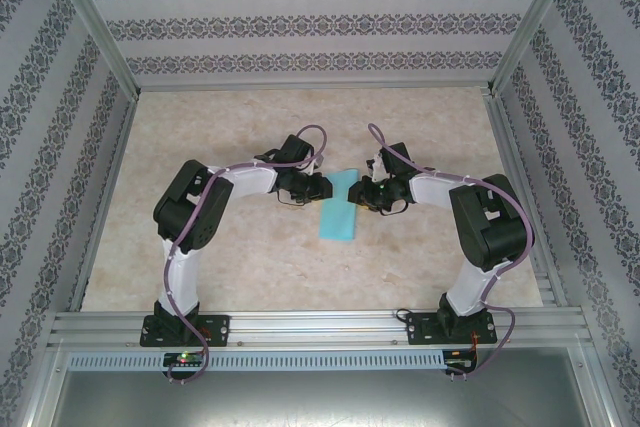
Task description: Fold a paper plane with a square sheet of paper (pick it up from the middle)
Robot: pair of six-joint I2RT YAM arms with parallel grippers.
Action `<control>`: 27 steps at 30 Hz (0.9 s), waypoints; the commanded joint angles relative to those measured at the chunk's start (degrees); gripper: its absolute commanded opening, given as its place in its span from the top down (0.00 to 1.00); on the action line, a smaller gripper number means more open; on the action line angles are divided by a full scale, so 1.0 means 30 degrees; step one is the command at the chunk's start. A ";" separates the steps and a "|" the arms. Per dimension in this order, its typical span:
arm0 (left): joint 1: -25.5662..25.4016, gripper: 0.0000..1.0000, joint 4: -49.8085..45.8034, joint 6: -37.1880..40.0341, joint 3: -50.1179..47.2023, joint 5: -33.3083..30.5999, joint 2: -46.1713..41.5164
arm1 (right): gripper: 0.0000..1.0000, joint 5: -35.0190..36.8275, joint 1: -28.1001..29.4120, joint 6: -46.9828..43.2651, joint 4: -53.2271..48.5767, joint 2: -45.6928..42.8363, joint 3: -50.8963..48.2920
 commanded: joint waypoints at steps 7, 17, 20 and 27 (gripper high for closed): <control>-0.0270 0.72 -0.0352 0.0580 0.0623 -0.0070 0.0811 | 0.65 0.1613 0.0005 -0.1520 -0.2026 -0.0177 0.1064; -0.0299 0.73 -0.0313 0.0587 0.0829 0.0124 0.0812 | 0.51 0.3375 0.0477 -0.1757 -0.3192 0.0120 0.2177; -0.0306 0.72 -0.0285 0.0588 0.0888 0.0227 0.0870 | 0.51 0.3261 0.0576 -0.1622 -0.3003 0.0391 0.2468; -0.0345 0.73 -0.0102 0.0473 0.0887 0.0450 0.0783 | 0.52 0.3708 0.0892 -0.1632 -0.3563 0.1286 0.3468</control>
